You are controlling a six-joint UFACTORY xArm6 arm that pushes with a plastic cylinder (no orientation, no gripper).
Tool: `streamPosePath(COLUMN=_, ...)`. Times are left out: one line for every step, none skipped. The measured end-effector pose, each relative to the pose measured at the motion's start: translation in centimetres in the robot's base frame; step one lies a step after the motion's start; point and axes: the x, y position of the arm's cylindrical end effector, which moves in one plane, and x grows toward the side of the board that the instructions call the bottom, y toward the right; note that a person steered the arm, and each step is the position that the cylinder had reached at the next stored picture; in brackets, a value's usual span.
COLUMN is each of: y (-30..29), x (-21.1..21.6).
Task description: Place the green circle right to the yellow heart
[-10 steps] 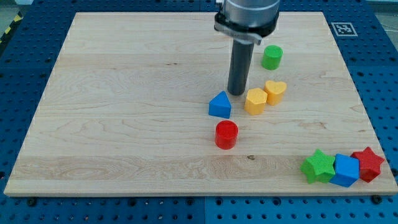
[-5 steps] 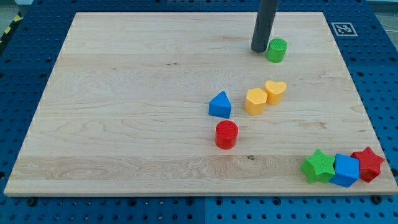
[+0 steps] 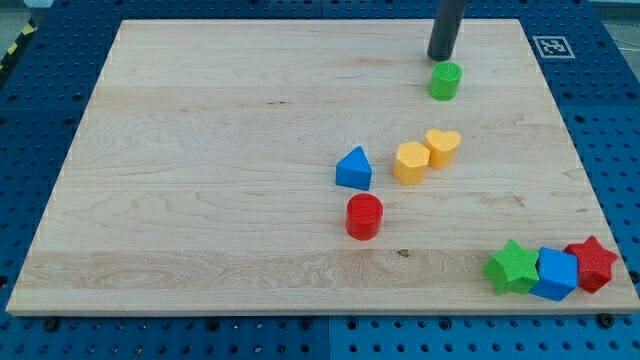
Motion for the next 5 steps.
streamPosePath(y=0.0, x=5.4)
streamPosePath(y=-0.2, x=10.4)
streamPosePath(y=-0.2, x=15.3)
streamPosePath(y=-0.2, x=19.5)
streamPosePath(y=-0.3, x=21.9)
